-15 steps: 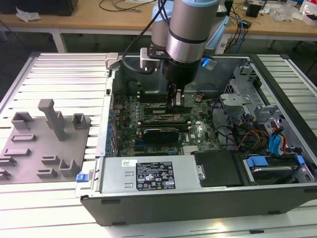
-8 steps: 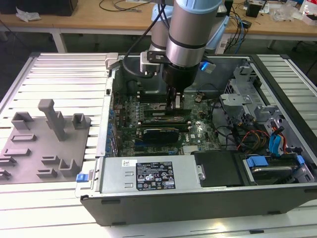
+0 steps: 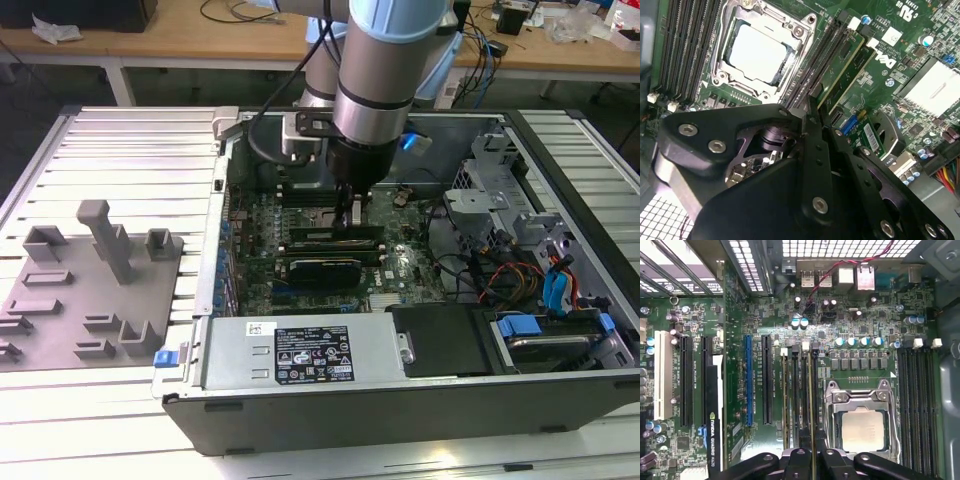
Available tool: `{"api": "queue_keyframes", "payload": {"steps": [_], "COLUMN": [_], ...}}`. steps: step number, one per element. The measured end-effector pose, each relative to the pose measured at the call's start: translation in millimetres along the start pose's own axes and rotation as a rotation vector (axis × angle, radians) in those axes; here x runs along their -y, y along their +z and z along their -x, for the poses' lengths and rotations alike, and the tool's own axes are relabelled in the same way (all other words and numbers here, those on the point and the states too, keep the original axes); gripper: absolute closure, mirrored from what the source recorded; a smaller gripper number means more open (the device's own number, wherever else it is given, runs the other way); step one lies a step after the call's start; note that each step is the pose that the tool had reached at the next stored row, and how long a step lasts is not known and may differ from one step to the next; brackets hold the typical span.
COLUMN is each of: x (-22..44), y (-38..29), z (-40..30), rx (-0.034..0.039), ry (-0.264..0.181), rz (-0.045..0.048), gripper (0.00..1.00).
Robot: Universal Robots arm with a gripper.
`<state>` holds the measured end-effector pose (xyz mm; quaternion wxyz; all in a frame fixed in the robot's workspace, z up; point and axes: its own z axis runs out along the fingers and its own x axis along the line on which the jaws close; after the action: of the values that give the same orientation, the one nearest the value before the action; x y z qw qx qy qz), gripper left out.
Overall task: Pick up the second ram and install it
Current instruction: 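Insert the second ram into the second slot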
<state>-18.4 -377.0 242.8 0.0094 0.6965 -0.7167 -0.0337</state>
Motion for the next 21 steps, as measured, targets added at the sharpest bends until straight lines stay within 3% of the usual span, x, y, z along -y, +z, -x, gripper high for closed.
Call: {"api": "queue_keyframes", "payload": {"steps": [21], "x": [0.3], "y": [15.0], "z": [-0.6], "rx": [-0.0123], "ry": [0.012], "rz": [-0.0008], "gripper": [0.86]}}
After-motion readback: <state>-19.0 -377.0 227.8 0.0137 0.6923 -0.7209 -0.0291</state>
